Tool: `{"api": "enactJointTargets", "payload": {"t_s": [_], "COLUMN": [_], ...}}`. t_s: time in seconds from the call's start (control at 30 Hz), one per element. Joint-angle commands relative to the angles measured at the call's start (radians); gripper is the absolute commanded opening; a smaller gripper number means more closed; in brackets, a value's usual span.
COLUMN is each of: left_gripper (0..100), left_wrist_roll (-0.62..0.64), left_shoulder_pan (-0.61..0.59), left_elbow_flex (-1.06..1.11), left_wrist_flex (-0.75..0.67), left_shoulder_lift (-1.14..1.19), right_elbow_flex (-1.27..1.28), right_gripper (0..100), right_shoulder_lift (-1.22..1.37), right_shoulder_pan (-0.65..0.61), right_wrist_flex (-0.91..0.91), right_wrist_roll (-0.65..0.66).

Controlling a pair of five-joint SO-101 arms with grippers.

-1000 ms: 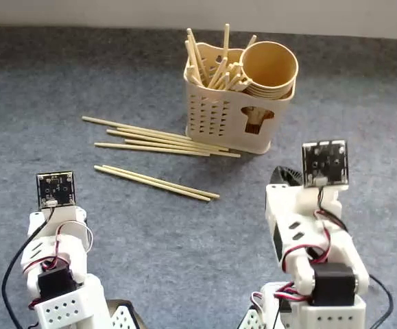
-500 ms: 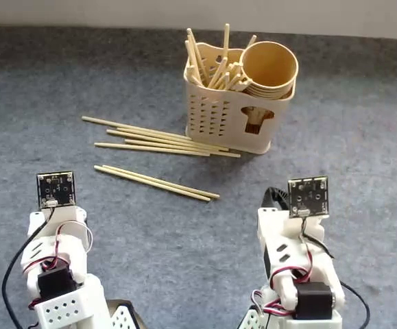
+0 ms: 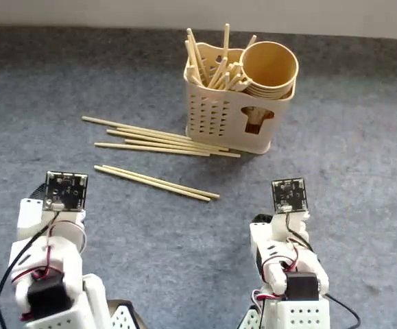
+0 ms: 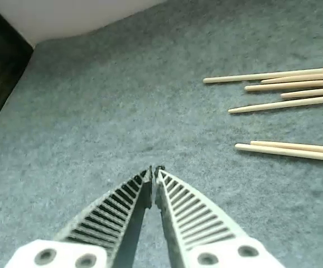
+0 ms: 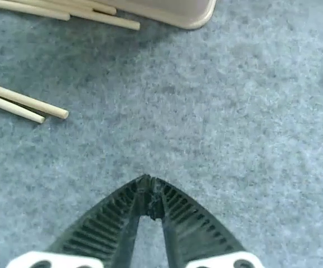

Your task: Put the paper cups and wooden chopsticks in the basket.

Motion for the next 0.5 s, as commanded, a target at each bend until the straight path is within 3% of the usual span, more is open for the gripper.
{"api": "enactJointTargets", "payload": {"t_s": [0.0,0.23,0.47], "left_gripper": [4,5,5], "left_wrist_roll": [-0.003,-0.028,-0.123], "left_shoulder_pan": [0.125,0.219,0.259], "left_elbow_flex": [-0.150,-0.177,-0.260], "left_wrist_flex": [0.106,0.147,0.143], "left_shoulder_lift": [0.015,0.045,0.387], "right_elbow_flex": [0.061,0.097,0.101], "right_gripper": [0.5,0.5,0.5], "right_shoulder_lift": [-0.012,-0.012,-0.012], "right_shoulder_pan": [-0.002,-0.002,-0.002], "right_wrist_flex": [-0.022,-0.024,-0.019], "right_wrist_roll": [0.012,0.012,0.012]}}
